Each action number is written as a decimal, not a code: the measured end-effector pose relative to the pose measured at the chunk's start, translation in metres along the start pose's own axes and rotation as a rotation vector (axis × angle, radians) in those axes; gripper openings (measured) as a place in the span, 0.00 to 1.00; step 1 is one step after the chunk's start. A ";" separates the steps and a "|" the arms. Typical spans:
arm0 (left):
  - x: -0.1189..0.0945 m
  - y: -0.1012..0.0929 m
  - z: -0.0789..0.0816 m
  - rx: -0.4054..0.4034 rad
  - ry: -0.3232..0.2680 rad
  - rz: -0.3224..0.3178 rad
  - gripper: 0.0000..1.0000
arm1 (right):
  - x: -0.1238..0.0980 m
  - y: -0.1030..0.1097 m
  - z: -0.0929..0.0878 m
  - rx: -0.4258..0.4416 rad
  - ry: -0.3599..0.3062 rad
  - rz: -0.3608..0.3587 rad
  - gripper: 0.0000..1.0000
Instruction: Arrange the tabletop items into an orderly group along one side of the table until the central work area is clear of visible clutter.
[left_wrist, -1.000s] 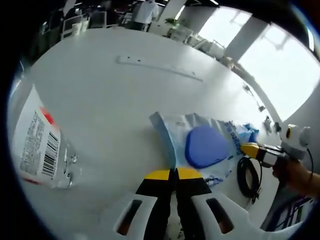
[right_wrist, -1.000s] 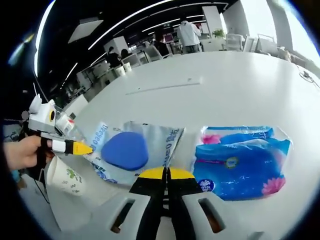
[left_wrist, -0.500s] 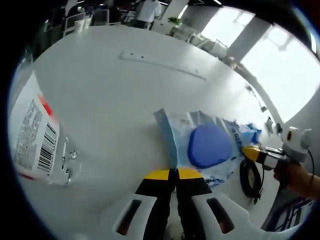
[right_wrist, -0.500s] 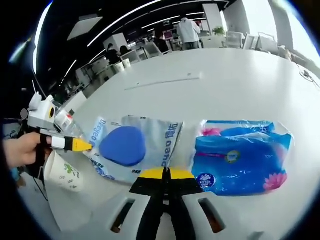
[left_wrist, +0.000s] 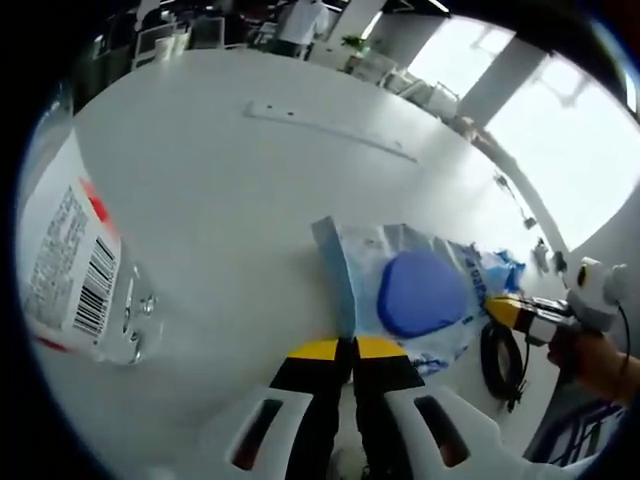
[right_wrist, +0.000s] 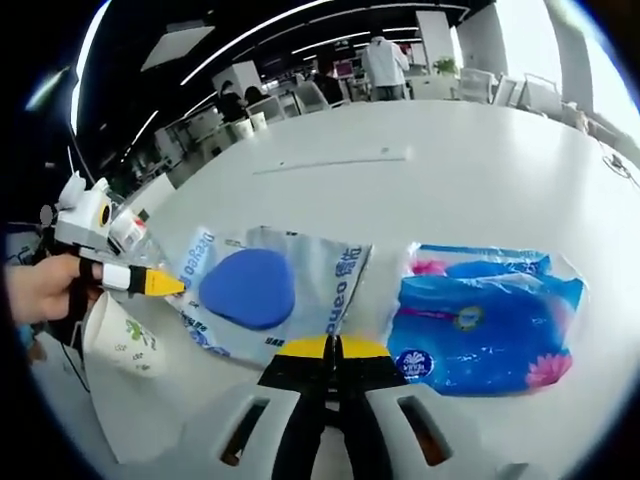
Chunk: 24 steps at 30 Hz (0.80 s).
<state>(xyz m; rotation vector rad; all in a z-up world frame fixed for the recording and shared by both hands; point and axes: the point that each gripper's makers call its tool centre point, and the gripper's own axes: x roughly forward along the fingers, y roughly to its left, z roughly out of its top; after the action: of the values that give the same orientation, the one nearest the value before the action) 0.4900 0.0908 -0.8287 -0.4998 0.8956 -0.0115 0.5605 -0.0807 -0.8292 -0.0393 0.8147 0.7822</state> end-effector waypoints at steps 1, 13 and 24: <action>0.000 0.000 0.000 0.001 -0.001 0.001 0.00 | 0.000 0.000 0.000 -0.002 0.000 -0.001 0.00; -0.003 -0.001 0.001 0.011 -0.017 0.026 0.02 | -0.003 0.014 0.006 -0.116 -0.001 0.027 0.17; -0.013 -0.004 0.014 0.006 -0.073 0.022 0.26 | -0.015 0.025 0.021 -0.243 -0.093 0.048 0.40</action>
<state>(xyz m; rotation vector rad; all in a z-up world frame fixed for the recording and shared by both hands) 0.4928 0.0960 -0.8098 -0.4820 0.8298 0.0245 0.5515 -0.0650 -0.7981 -0.1989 0.6315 0.9189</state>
